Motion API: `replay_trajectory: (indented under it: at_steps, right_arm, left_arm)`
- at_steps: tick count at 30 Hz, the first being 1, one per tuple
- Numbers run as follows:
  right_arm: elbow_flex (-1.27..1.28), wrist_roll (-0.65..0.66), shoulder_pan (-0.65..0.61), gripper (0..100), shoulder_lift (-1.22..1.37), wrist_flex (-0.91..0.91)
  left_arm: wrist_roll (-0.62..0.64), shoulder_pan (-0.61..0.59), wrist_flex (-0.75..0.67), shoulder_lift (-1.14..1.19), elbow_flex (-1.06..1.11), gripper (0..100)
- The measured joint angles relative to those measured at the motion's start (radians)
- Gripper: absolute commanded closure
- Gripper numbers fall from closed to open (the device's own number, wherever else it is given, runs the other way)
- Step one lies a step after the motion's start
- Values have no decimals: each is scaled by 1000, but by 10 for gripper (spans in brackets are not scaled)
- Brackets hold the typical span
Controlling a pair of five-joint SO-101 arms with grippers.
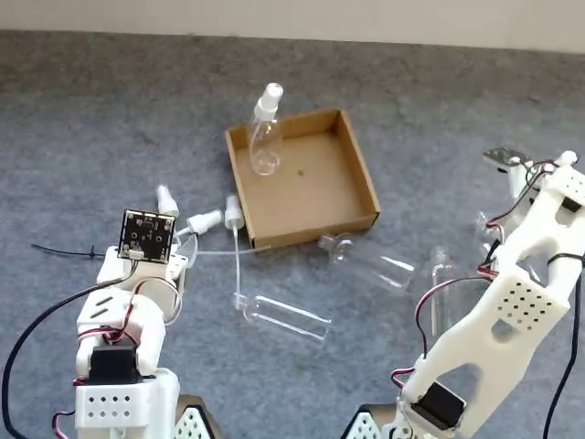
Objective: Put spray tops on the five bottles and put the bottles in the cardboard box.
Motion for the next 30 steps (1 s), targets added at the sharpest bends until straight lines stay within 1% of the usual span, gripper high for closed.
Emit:
replay_trajectory:
  at_steps: [3,7,9,14,17,24,27,30]
  right_arm:
    - [0,-40,-2,693,0,0]
    - [0,-97,2,688,0,0]
    - [-5,-149,0,688,0,0]
    - [-112,-342,-26,688,0,0]
    - [-190,-411,-55,688,-6,0]
    - [-230,-423,-106,688,-9,0]
    - [-201,-377,-109,688,-9,0]
    - [-117,-344,-110,688,-9,2]
  left_arm:
    - [0,0,0,0,0,779]
    - [0,0,0,0,0,779]
    - [0,0,0,0,0,779]
    - [0,0,0,0,0,779]
    - [0,0,0,0,0,779]
    - [0,0,0,0,0,779]
    - [0,0,0,0,0,779]
    - [0,0,0,0,0,779]
